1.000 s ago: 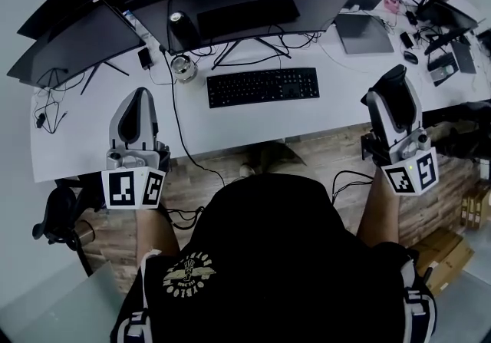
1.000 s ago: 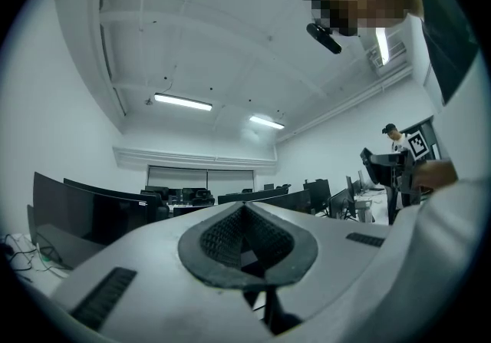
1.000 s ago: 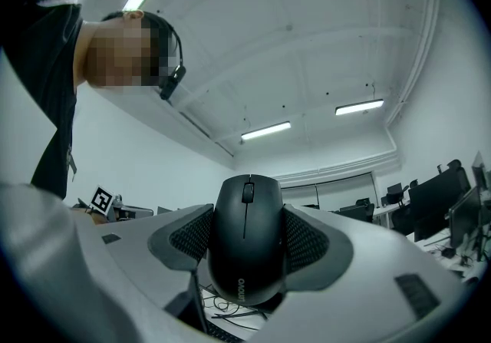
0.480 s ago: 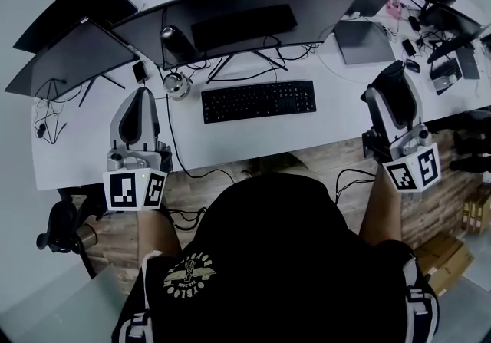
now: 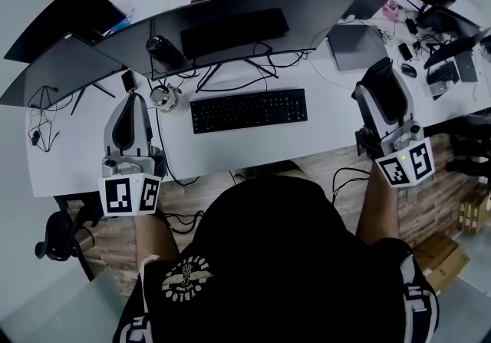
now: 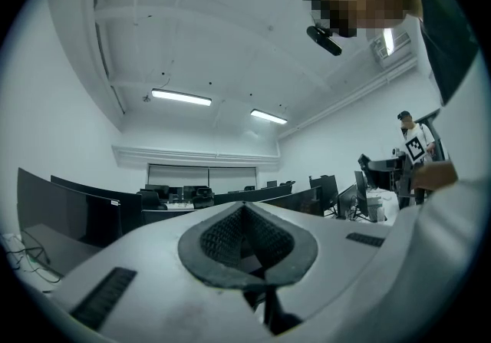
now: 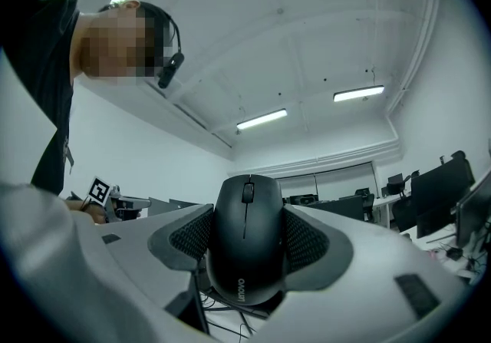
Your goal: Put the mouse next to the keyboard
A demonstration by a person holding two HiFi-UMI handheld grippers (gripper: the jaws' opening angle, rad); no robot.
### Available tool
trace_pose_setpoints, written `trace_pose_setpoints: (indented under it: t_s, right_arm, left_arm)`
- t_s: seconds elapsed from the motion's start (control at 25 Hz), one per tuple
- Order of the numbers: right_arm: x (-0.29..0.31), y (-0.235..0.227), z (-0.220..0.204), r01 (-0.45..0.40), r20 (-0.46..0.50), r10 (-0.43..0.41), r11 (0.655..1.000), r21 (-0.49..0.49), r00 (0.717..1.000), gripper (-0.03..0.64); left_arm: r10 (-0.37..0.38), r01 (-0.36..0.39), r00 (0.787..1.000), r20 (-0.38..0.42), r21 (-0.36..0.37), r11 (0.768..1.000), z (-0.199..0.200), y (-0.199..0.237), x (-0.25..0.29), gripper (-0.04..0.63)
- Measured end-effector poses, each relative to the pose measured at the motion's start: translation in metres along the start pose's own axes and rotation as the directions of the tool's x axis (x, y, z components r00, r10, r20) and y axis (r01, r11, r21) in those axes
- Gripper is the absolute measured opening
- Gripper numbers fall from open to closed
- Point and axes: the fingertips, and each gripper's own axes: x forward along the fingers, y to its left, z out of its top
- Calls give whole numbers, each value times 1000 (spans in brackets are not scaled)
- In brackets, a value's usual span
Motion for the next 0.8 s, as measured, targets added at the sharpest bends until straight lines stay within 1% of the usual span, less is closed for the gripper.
trace_pose_setpoints:
  t_s: [0.44, 0.8]
  right_arm:
    - [12, -38, -45, 37, -92, -34, 999, 31, 995, 284]
    - [10, -57, -96, 84, -195, -70, 995, 63, 978, 284]
  left_arm:
    - [13, -13, 1000, -21, -4, 1000, -9, -5, 18, 2]
    - [15, -15, 999, -44, -1, 1000, -15, -6, 23, 2]
